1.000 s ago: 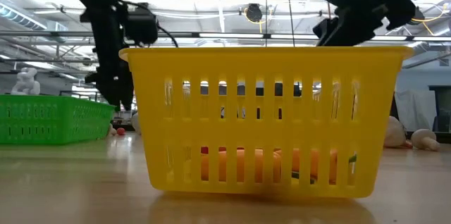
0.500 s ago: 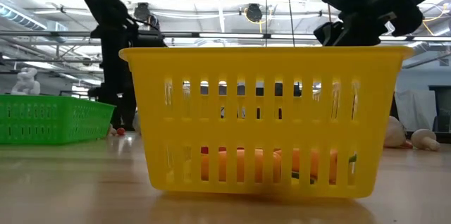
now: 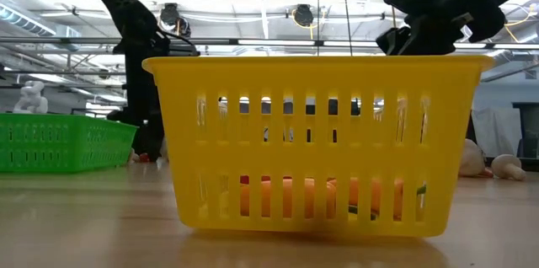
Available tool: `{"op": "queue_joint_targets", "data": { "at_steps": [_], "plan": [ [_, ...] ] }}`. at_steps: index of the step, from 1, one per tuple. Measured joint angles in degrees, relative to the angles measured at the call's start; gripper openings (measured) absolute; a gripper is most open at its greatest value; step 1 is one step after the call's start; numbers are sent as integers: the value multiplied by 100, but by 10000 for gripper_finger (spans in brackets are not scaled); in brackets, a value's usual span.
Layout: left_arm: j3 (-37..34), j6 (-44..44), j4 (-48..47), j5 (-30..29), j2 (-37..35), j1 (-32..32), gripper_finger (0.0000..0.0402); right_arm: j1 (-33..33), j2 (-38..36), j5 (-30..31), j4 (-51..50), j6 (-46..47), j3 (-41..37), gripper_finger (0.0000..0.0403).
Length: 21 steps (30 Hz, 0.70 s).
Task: Sort produce into baskets
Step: Put the red chili pepper into the yellow basket
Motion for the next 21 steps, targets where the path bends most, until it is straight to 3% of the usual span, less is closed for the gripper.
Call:
{"op": "queue_joint_targets", "data": {
  "at_steps": [11, 21],
  "plan": [
    [1, 260, 11, 36, -31, -34, 43, 8, 2, 0, 1, 332, 0, 116],
    [-15, 306, -448, 23, -839, -224, 45, 9, 23, -137, 267, 959, -2, 116]
  ]
}}
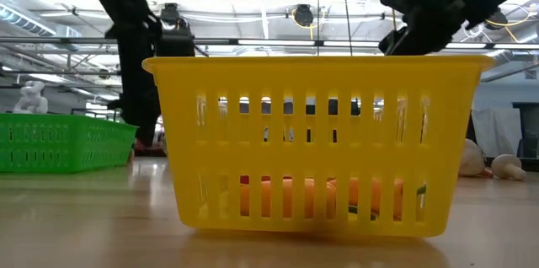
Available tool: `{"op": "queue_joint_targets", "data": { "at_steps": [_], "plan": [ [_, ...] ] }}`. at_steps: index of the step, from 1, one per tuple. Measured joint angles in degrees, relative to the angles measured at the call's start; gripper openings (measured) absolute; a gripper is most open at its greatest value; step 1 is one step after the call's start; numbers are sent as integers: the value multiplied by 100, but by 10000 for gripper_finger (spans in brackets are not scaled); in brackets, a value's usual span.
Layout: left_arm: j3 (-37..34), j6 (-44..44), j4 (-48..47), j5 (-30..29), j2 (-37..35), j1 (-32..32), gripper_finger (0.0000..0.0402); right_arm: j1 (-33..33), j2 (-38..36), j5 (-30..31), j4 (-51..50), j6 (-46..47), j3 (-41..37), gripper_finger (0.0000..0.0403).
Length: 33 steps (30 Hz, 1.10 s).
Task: Sort produce into baskets
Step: Put the red chili pepper into the yellow basket
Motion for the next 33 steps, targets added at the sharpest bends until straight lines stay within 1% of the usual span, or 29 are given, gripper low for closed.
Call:
{"op": "queue_joint_targets", "data": {
  "at_steps": [2, 5, 8, 11, 16, 19, 21, 23, 25, 28, 31, 33],
  "plan": [
    [1, 1, 69, 42, -299, -119, 46, 0, 47, 1, 235, 132, 1, 116],
    [2, 89, 299, 400, -702, -406, 46, 15, 191, -3, 737, 257, 0, 116],
    [2, 332, 849, 948, -943, -898, 47, 71, 451, -3, 1409, 257, 0, 116],
    [2, 607, 1527, 1336, -995, -1515, 47, 159, 813, 0, 2228, 222, -7, 116],
    [2, 802, 2622, 1403, -935, -2431, 47, 220, 1561, 21, 3777, -4, -7, 117],
    [2, 903, 3190, 1393, -840, -2805, 47, 225, 1953, 28, 4672, -224, -7, 124],
    [4, 944, 3563, 1391, -733, -2978, 47, 225, 2187, 17, 5200, -274, -4, 136],
    [4, 1054, 3778, 1380, -618, -3102, 47, 225, 2375, -13, 5439, -285, 70, 151],
    [4, 1130, 4007, 1368, -483, -3182, 47, 225, 2535, -135, 5437, -228, 200, 167],
    [4, 1235, 4305, 1362, -272, -3242, 47, 225, 2804, -138, 5438, -114, 471, 187],
    [4, 1282, 4524, 1359, -92, -3246, 47, 225, 3058, -140, 5420, -73, 769, 200],
    [4, 1381, 4596, 1360, -13, -3246, 48, 225, 3153, -142, 5225, -71, 927, 205]
  ]
}}
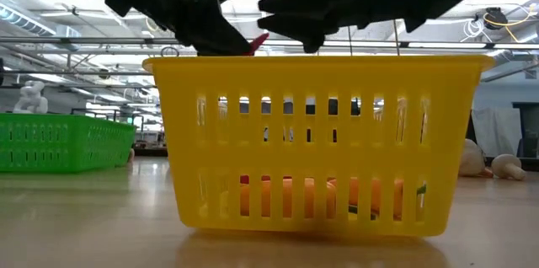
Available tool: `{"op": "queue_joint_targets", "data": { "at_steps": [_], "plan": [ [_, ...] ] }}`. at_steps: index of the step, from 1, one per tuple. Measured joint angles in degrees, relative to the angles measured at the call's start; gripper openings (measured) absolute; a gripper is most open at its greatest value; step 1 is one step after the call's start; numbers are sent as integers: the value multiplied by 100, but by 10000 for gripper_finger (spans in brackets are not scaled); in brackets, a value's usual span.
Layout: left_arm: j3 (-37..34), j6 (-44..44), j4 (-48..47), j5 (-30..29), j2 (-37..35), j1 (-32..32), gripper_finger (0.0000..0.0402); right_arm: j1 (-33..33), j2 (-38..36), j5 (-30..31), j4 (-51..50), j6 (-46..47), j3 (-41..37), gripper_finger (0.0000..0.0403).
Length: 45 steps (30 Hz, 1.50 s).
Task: Sort produce into baskets
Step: Put the red chili pepper into the yellow basket
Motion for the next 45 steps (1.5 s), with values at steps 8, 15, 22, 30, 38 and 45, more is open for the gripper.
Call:
{"op": "queue_joint_targets", "data": {
  "at_steps": [8, 15, 22, 30, 38, 45],
  "plan": [
    [0, 137, -71, -2, 18, 0, 48, 0, 89, 28, -928, -5, 196, 199],
    [0, 166, -43, -2, 15, 37, 48, 0, 89, 32, -839, -59, 210, 188],
    [0, 160, -54, -46, 15, 33, 48, 0, 89, 38, -917, -124, 210, 144],
    [0, 164, -58, -107, 14, 31, 48, -4, 89, 88, -929, -228, 210, 65],
    [0, 363, -87, -149, 13, 33, 48, -55, 78, 87, -1117, -280, 214, 5],
    [0, 783, -136, -146, 4, 33, 104, -33, 87, 15, -1256, -177, 199, 2]
  ]
}}
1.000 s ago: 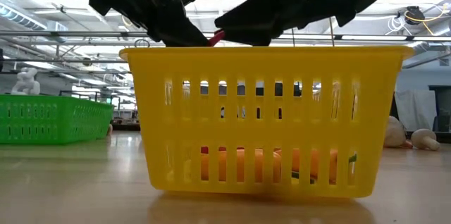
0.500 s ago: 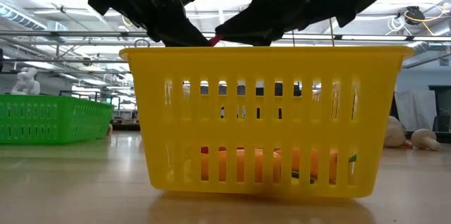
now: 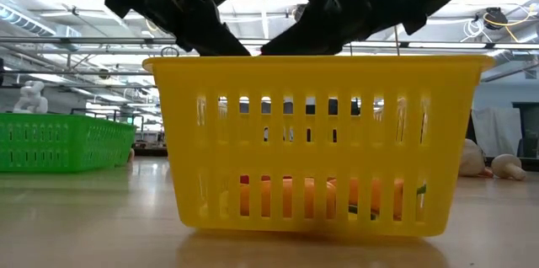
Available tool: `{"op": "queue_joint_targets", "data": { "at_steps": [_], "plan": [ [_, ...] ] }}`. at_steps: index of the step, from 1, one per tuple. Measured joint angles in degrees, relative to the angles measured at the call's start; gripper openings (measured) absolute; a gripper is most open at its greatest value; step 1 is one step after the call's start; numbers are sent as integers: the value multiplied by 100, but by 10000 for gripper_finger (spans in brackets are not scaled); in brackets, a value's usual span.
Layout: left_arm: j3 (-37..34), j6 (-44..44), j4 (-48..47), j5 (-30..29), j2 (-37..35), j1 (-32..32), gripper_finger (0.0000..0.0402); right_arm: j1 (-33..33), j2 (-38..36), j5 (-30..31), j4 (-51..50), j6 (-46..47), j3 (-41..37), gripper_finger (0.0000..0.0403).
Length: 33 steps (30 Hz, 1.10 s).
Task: Sort produce into baskets
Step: Put the red chili pepper into the yellow basket
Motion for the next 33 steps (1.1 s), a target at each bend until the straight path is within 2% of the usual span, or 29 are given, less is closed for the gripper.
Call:
{"op": "queue_joint_targets", "data": {
  "at_steps": [5, 7, 11, 14, 22, 28, 33],
  "plan": [
    [4, 81, -360, 2, 0, 0, 170, 132, -6, -51, -180, 348, 2, 1],
    [4, 82, -532, 2, 0, 0, 187, 205, -2, -378, -213, 506, 2, 1],
    [4, 130, -856, -90, 0, 37, 198, 405, -4, -1246, -201, 873, 2, 0],
    [4, 133, -1096, -362, 0, 142, 198, 602, -4, -1543, -188, 1123, 2, 0],
    [4, 124, -1329, -527, 0, 290, 199, 1177, 98, -1517, -204, 1581, 4, 0],
    [4, 131, -1321, -533, 0, 299, 199, 1498, 752, -1237, 253, 2080, 18, 0],
    [4, 131, -1328, -533, 2, 295, 199, 1532, 1128, -1169, 216, 2520, 225, 0]
  ]
}}
